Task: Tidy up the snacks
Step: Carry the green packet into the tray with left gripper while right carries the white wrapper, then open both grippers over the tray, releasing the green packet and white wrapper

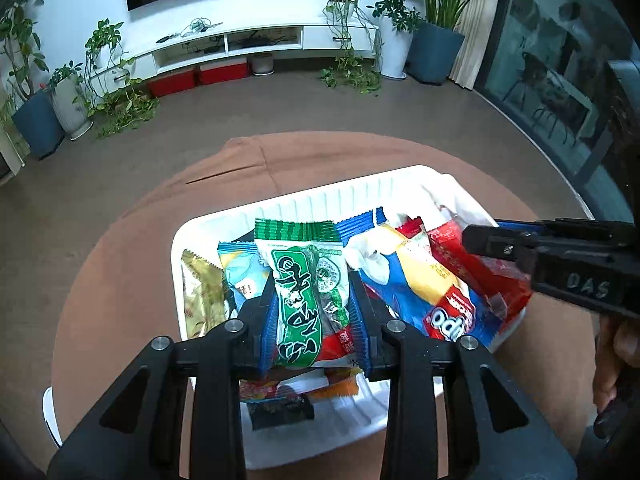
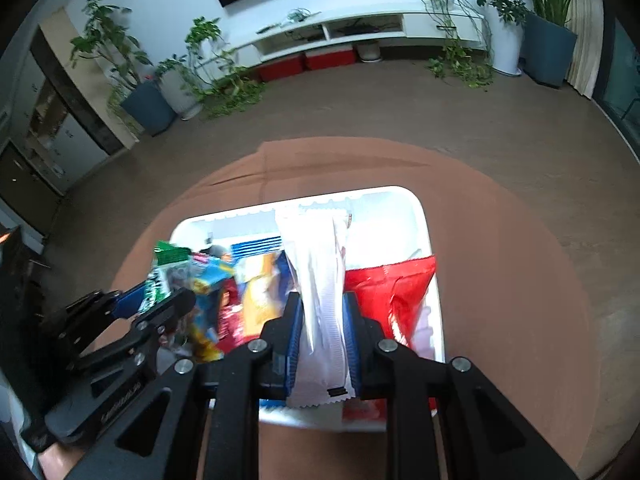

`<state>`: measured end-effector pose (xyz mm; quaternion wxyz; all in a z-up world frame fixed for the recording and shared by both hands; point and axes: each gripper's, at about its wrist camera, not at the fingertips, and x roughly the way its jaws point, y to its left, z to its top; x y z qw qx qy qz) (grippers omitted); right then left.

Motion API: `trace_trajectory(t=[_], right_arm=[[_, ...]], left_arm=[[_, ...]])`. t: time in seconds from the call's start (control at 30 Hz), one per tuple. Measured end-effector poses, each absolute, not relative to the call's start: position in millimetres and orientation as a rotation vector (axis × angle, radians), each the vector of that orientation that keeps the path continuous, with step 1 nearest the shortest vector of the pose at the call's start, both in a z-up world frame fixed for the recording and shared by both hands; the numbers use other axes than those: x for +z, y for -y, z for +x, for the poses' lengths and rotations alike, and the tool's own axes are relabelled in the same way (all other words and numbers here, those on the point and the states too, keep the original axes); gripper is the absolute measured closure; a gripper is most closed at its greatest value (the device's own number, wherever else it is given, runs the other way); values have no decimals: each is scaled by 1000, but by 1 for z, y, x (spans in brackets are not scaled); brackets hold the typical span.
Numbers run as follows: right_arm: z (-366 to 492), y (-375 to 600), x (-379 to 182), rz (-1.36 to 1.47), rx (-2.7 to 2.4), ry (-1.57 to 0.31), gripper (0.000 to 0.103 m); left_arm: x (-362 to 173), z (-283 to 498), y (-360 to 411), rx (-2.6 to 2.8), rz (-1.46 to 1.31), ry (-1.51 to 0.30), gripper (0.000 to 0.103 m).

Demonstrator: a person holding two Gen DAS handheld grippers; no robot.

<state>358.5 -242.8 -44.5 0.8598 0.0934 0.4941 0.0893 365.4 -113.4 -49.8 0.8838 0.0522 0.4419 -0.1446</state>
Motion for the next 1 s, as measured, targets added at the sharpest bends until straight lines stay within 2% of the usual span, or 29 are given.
trace_trajectory(t=[0.13,0.33,0.47,0.57,0.93,1.0], right_arm=[[364,239,-58,171,184,-1061,80],[368,232,-65,154,197,-1072,74],[365,232,-64,144,199,-1065,72],[363,235,-64,155,193,-1061,65],[353,235,-63,145,200,-1036,61],[351,236,-60,145,205,-1025,61]], left_arm=[[-58,375,121,-303,130,-920,71],[-67,376,131,-326,153,-910,40],[-68,379,131,-322,144,-909,39],[-69,378,128,-325,134,-899,39],[-61,352,114,-365,123,-898,39],[-55,326,103,-326,110,-895,28]])
